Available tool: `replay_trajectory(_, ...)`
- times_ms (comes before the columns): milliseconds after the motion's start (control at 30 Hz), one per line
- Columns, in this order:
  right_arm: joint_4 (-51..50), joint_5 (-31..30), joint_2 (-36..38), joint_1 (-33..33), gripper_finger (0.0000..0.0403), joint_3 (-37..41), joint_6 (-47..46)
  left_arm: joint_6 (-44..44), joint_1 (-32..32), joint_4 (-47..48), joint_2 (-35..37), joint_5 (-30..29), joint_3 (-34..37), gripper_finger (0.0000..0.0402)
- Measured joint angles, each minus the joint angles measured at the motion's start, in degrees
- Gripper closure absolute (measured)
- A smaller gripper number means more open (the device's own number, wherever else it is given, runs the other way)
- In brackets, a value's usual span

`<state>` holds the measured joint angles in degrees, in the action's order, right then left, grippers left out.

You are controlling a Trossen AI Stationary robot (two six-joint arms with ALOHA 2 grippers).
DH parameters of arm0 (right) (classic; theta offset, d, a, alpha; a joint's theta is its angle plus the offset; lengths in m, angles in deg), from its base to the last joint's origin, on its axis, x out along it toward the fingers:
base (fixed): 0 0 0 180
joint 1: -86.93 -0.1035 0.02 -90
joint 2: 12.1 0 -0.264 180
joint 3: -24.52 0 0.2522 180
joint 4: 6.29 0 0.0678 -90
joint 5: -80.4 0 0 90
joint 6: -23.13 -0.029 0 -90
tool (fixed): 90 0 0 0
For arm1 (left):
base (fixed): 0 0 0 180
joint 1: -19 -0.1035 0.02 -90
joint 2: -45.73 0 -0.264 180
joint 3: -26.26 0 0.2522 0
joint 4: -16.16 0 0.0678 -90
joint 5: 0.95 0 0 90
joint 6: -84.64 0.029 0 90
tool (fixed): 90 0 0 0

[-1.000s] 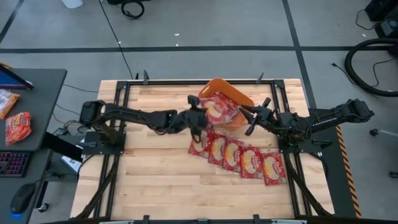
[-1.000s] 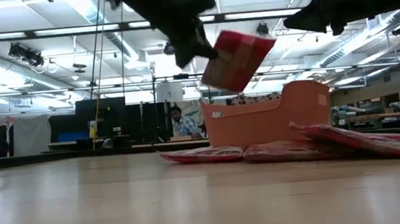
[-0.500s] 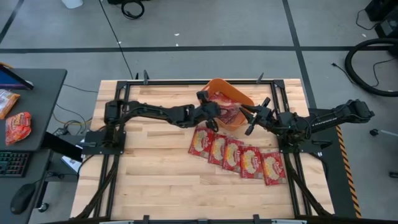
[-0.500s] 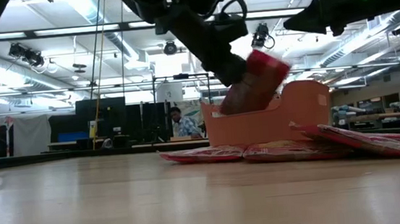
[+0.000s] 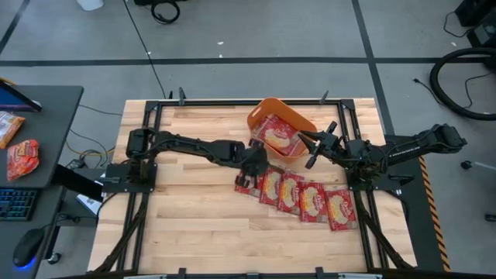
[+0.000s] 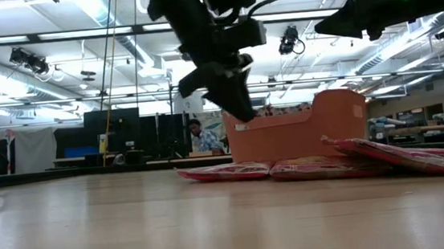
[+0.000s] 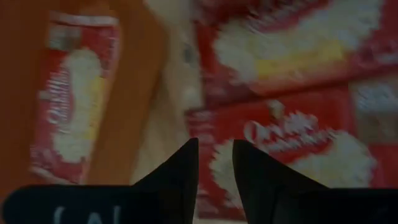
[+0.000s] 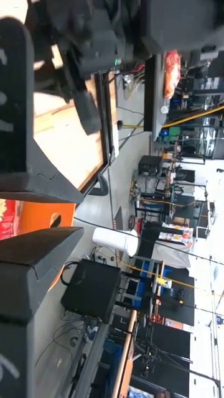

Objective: Sort popcorn bags into baskets
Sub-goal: Put the popcorn bag into the bin

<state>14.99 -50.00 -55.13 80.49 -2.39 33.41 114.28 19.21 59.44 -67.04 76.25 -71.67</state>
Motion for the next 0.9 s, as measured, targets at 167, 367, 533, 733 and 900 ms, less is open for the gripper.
replay_trajectory(167, 0.11, 0.0, 0.0, 0.0, 0.0325, 0.0, -0.04, 2.06, 1.26, 5.61, -0.06, 0.2, 1.82, 0.03)
replay_trajectory(367, 0.11, 0.0, 0.0, 0.0, 0.0325, 0.0, -0.07, 15.61, 3.17, 8.17, -0.09, -1.11, 5.82, 0.0287)
replay_trajectory(533, 0.1, 0.0, 0.0, 0.0, 0.0325, 0.0, -0.07, 24.65, 4.37, 3.88, -0.09, -7.53, 9.46, 0.0252)
replay_trajectory(733, 0.1, 0.0, 0.0, 0.0, 0.0325, 0.0, -0.07, 32.44, 4.88, -2.37, -0.09, -12.33, 13.5, 0.0229)
replay_trajectory(900, 0.1, 0.0, 0.0, 0.0, 0.0325, 0.0, -0.07, 33.16, 3.41, -6.28, -0.09, -12.89, 16.55, 0.0232)
